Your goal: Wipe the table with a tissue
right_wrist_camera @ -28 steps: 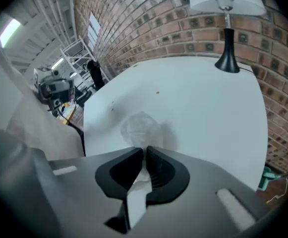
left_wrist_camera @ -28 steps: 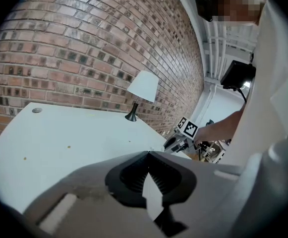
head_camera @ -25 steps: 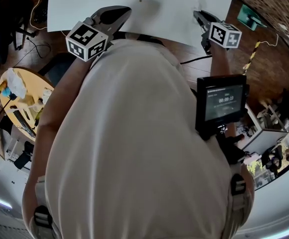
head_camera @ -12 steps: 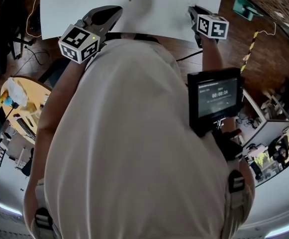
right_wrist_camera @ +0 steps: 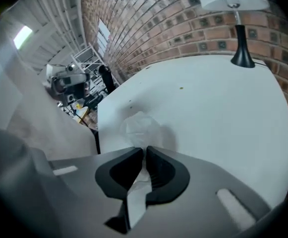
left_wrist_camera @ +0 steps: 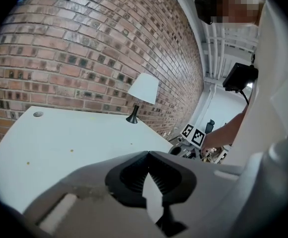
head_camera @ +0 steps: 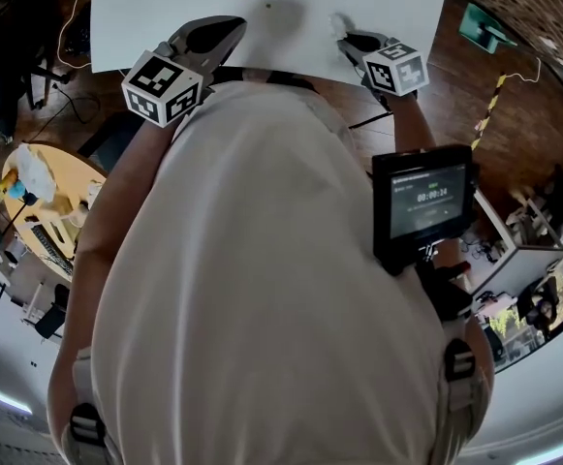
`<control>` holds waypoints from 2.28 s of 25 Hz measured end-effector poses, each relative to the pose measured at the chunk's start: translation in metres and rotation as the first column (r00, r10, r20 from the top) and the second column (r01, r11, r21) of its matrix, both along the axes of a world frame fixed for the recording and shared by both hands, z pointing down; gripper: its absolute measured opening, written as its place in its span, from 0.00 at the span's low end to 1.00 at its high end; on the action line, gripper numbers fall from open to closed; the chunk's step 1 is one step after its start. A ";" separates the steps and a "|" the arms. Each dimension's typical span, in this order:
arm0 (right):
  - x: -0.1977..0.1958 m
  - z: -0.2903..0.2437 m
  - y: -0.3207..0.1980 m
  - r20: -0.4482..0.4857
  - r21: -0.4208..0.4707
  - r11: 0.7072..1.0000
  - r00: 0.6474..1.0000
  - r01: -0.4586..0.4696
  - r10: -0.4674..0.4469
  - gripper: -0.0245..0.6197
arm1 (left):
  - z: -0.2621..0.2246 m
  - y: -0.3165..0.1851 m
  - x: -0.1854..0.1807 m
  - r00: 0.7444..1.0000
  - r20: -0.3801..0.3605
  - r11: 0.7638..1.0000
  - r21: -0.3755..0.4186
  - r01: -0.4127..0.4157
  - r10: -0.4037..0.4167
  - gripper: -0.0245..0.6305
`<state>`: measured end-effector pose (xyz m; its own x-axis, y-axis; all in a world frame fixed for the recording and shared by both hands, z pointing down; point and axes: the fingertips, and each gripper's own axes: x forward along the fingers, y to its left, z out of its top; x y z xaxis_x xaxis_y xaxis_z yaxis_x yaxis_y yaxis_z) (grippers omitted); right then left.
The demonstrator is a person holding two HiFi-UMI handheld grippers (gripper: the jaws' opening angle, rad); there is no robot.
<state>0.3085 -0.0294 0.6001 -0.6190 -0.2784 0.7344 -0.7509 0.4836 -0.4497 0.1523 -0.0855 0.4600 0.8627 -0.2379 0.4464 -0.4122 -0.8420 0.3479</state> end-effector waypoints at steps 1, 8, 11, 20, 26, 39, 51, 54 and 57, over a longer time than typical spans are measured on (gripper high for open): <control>0.000 0.000 0.006 0.004 -0.013 0.999 1.000 0.029 -0.029 0.08 | 0.000 -0.001 -0.002 1.000 0.000 1.000 0.001 0.007 -0.007 0.05; 0.059 -0.007 -0.008 -0.111 0.085 0.992 0.988 -0.095 0.104 0.08 | -0.002 0.000 -0.011 0.999 -0.005 0.999 0.005 0.042 -0.042 0.05; 0.074 -0.033 -0.037 0.090 0.098 0.935 0.938 -0.341 0.333 0.08 | -0.004 0.001 -0.015 0.998 -0.003 0.998 0.007 0.058 -0.058 0.05; 0.100 -0.055 -0.083 0.298 0.017 0.803 0.770 -0.596 0.565 0.08 | -0.010 0.002 -0.022 0.995 -0.006 0.995 0.022 0.095 -0.095 0.05; 0.072 -0.032 -0.098 0.209 -0.011 0.835 0.815 -0.550 0.540 0.08 | -0.006 -0.001 -0.046 0.992 -0.002 0.992 0.028 0.126 -0.126 0.05; 0.054 -0.015 -0.134 0.069 -0.011 0.888 0.886 -0.459 0.459 0.08 | -0.001 -0.015 -0.073 0.981 0.006 0.981 0.011 0.192 -0.192 0.05; 0.049 -0.006 -0.156 0.016 0.004 0.885 0.885 -0.465 0.465 0.08 | 0.004 -0.021 -0.097 0.974 0.001 0.974 -0.006 0.226 -0.226 0.05; 0.051 -0.006 -0.158 -0.012 0.016 0.892 0.892 -0.451 0.451 0.08 | 0.003 -0.021 -0.099 0.973 0.003 0.973 -0.006 0.229 -0.229 0.05; 0.052 -0.006 -0.161 -0.035 0.029 0.898 0.898 -0.438 0.439 0.08 | 0.002 -0.021 -0.100 0.972 0.007 0.972 -0.005 0.234 -0.234 0.05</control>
<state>0.3608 -0.1905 0.5943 -0.4016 -0.5295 0.7472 -0.9059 0.1095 -0.4092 0.0522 -0.1067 0.4619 0.7804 -0.4304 0.4535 -0.5999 -0.7200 0.3490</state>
